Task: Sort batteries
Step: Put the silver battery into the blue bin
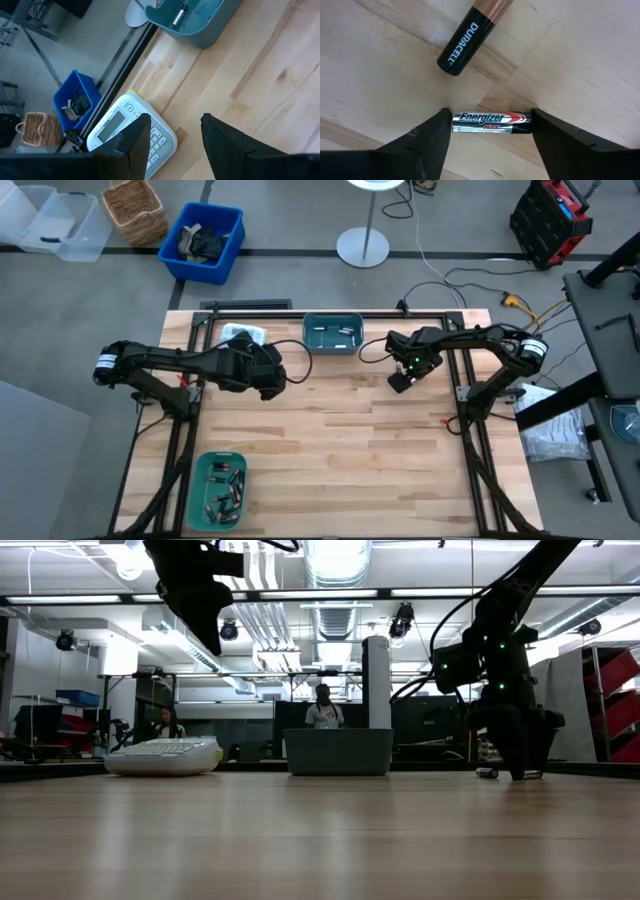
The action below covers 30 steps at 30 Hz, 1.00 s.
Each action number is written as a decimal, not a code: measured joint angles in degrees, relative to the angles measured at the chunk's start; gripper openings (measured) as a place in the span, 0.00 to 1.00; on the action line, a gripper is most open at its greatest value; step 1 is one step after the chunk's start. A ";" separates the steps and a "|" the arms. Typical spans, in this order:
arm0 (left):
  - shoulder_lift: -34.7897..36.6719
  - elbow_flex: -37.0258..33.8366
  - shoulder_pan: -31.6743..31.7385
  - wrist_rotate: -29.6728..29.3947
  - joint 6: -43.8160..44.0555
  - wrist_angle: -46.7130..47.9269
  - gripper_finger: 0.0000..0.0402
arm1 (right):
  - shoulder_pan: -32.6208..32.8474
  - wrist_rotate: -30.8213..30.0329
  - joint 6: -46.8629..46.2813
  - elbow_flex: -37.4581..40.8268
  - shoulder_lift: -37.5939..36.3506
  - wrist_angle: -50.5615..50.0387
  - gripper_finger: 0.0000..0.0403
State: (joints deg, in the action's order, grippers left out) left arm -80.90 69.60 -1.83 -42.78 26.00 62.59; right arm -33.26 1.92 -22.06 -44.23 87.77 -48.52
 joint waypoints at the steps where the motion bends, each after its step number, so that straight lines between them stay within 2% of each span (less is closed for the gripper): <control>1: 0.00 0.00 0.00 0.00 0.00 0.00 0.39 | 0.00 -0.01 0.00 0.00 0.00 0.00 0.63; 11: -0.01 0.00 0.01 0.06 0.00 0.00 0.39 | 0.02 -1.52 -0.04 0.04 0.04 -0.41 0.54; 15: 0.07 0.00 0.02 4.91 0.08 0.00 0.39 | 0.00 -2.04 0.08 -0.28 -1.35 -1.84 0.55; 18: 0.26 0.00 -0.17 6.01 1.08 0.00 0.39 | -0.12 -4.01 -0.35 -1.09 -4.07 -7.32 0.55; 24: 1.58 0.00 -0.24 5.87 1.72 -0.78 0.39 | -0.02 -2.96 -3.95 -6.37 -10.78 -11.29 0.55; 30: 4.56 0.49 -0.24 2.68 1.52 -3.69 0.39 | -0.04 -2.98 -5.90 -14.76 -12.61 -2.36 0.55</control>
State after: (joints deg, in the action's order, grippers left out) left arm -76.35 70.10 -2.07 -40.11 27.52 58.90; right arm -33.29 -1.06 -27.97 -58.99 75.16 -50.89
